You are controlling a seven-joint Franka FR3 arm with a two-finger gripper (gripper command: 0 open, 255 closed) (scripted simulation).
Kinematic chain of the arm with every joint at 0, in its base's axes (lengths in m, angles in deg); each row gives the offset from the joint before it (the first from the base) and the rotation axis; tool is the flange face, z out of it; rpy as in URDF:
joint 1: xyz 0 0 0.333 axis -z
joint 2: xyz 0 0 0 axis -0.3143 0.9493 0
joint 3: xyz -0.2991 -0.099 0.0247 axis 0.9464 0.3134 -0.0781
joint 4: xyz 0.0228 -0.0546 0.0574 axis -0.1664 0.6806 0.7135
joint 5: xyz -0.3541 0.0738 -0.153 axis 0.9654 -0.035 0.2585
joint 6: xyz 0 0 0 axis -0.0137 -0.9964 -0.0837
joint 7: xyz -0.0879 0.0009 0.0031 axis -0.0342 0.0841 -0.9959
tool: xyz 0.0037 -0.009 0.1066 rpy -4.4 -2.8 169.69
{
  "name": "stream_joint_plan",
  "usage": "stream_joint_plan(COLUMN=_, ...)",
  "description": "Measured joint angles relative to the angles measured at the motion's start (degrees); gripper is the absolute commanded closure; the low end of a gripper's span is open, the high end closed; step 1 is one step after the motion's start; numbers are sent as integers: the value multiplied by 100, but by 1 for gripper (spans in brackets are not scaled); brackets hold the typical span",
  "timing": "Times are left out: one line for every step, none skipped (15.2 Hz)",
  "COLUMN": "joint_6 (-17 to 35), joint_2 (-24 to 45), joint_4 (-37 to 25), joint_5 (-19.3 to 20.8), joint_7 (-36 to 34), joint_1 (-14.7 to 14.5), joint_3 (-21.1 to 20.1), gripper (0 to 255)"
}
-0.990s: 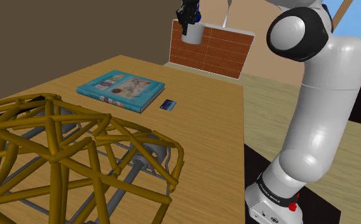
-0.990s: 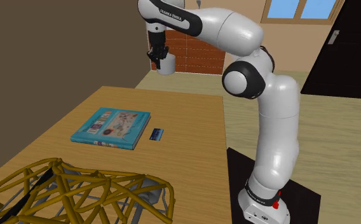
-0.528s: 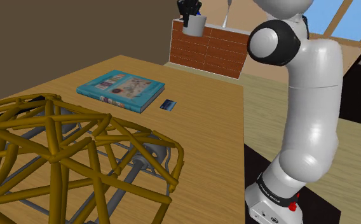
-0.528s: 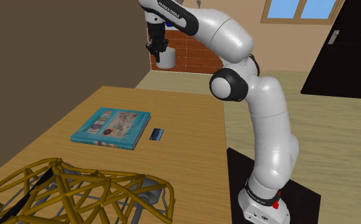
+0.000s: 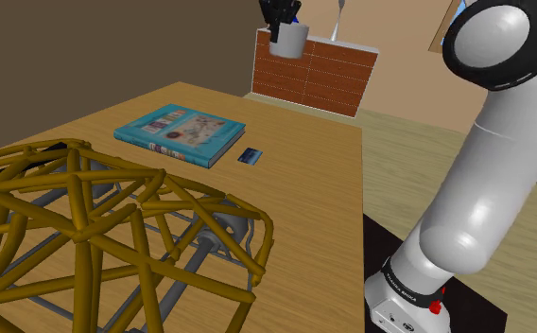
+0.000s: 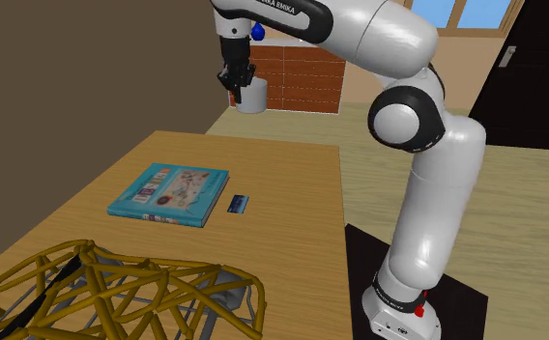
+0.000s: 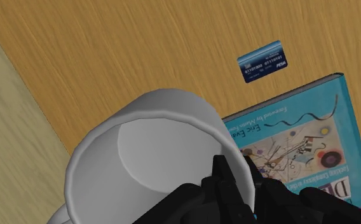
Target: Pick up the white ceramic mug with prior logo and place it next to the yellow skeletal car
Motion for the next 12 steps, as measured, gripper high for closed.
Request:
stream_joint_plan(joint_6=79, joint_2=-248, joint_4=334, joint_5=2, joint_7=-101, joint_1=-55, joint_3=-42, gripper=255)
stream_joint_plan(joint_6=107, joint_2=-406, joint_4=523, joint_5=5, joint_7=-205, joint_1=-112, joint_3=-89, gripper=255)
stream_joint_plan(joint_6=152, joint_2=-572, joint_4=738, joint_5=2, joint_7=-303, joint_1=-161, joint_3=-133, gripper=255)
stream_joint_plan(joint_6=224, joint_2=-736, joint_4=979, joint_5=-2, joint_7=-415, joint_1=-216, joint_3=-186, gripper=255)
stream_joint_plan(joint_6=232, joint_2=-864, joint_4=1123, joint_5=-8, joint_7=-525, joint_1=-270, joint_3=-241, gripper=255)
stream_joint_plan(joint_6=175, joint_2=-978, joint_4=1184, joint_5=-12, joint_7=-656, joint_1=-334, joint_3=-310, gripper=255)
stream_joint_plan(joint_6=210, joint_2=-1114, joint_4=1358, joint_5=-23, joint_7=-785, joint_1=-394, joint_3=-376, gripper=255)
stream_joint_plan(joint_6=256, joint_2=-1278, joint_4=1576, joint_5=-40, joint_7=-887, joint_1=-439, joint_3=-428, gripper=255)
stream_joint_plan(joint_6=286, joint_2=-1454, joint_4=1787, joint_5=-60, joint_7=-984, joint_1=-481, joint_3=-478, gripper=255)
stream_joint_plan(joint_6=296, joint_2=-1529, joint_4=1875, joint_5=-74, joint_7=-1130, joint_1=-544, joint_3=-562, gripper=255)
stream_joint_plan(joint_6=264, joint_2=-1643, joint_4=1961, joint_5=-94, joint_7=-1221, joint_1=-583, joint_3=-613, gripper=255)
stream_joint_plan(joint_6=249, joint_2=-1739, joint_4=2045, joint_5=-116, joint_7=-1360, joint_1=-641, joint_3=-695, gripper=255)
